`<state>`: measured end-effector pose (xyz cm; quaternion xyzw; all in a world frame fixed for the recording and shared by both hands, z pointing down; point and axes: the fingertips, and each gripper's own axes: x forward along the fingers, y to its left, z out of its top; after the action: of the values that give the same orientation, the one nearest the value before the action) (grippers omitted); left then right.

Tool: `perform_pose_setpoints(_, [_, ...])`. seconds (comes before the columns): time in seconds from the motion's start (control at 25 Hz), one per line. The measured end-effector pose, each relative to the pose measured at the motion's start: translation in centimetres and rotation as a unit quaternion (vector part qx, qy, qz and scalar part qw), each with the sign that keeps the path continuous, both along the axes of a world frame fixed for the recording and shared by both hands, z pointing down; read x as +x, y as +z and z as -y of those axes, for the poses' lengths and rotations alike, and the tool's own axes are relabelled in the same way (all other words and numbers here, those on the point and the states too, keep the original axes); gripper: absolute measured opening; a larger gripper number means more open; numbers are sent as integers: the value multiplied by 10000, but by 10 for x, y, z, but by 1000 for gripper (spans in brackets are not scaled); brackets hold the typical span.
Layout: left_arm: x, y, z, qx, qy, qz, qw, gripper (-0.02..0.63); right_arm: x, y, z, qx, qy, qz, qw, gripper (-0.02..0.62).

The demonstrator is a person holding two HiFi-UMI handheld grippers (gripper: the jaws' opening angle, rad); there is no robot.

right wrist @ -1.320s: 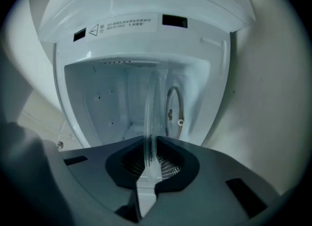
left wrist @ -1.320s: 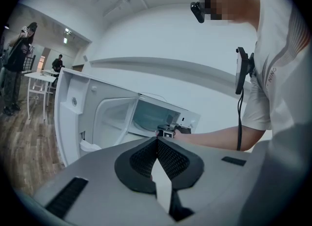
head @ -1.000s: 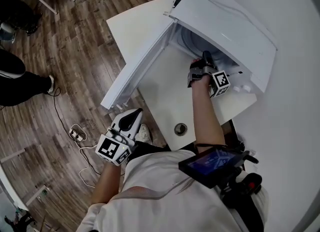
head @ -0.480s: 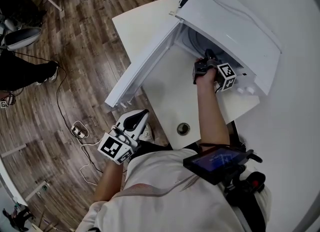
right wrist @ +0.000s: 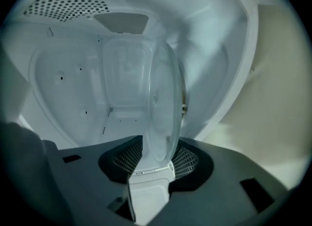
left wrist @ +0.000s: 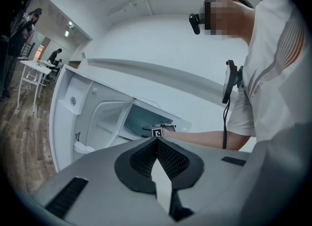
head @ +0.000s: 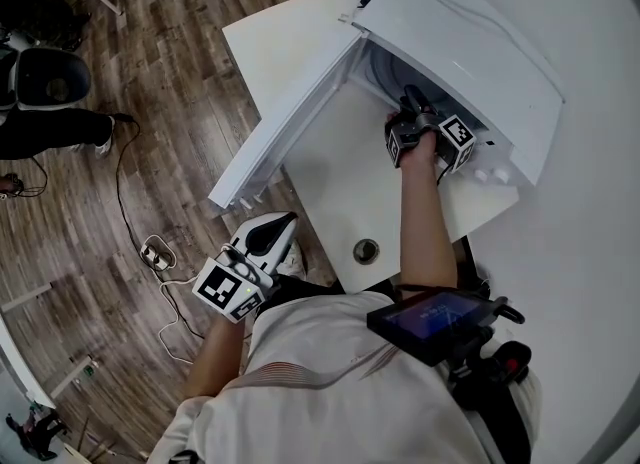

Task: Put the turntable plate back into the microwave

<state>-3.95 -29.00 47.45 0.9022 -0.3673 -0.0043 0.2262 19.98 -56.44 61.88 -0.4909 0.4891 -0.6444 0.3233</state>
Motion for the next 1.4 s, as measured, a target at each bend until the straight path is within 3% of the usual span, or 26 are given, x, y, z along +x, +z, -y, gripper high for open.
perform_pose_setpoints(0.28, [-3,3,-1,-66,-15,-28,10000,11,-8,-2,-8,-19,-190,-275,9994,153])
perform_pose_setpoints(0.96, [-4,7,-3,-136,-12,-69,9999,11,-17,26,-20,-478,-199,-15,9987,153])
perform_pose_setpoints(1.4, [-2,12,-4,-120,-57,-55,9999,11,-43,23,-43,-308,-928,67,9952,153])
